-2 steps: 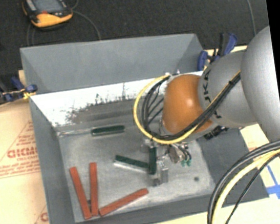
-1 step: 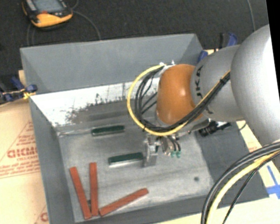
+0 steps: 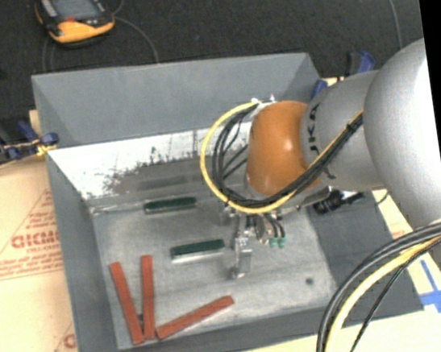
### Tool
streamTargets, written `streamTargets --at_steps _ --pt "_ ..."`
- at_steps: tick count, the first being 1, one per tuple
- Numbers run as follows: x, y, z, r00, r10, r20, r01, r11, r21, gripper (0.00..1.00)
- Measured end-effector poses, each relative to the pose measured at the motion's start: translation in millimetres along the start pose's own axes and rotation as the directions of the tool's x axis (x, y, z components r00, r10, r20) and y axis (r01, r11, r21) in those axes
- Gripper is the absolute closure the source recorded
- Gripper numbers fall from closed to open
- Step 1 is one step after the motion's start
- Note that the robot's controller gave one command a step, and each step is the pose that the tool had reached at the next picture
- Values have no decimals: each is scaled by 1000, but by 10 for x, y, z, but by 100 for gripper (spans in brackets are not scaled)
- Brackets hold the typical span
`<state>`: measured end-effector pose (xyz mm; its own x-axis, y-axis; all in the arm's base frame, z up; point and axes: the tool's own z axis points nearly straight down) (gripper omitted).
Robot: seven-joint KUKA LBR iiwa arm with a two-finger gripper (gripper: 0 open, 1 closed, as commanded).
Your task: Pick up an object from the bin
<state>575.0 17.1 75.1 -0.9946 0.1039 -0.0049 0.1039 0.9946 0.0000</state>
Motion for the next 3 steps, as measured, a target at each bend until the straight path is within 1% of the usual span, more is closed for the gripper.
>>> streamTargets --at_steps 1,2,3 --pt "0 -2 0 1000 -1 0 1 1000 1 0" --pt "-282 581 36 1000 6 1 -6 1000 -2 100" --pt "-282 579 36 1000 5 1 -5 1000 -1 100"
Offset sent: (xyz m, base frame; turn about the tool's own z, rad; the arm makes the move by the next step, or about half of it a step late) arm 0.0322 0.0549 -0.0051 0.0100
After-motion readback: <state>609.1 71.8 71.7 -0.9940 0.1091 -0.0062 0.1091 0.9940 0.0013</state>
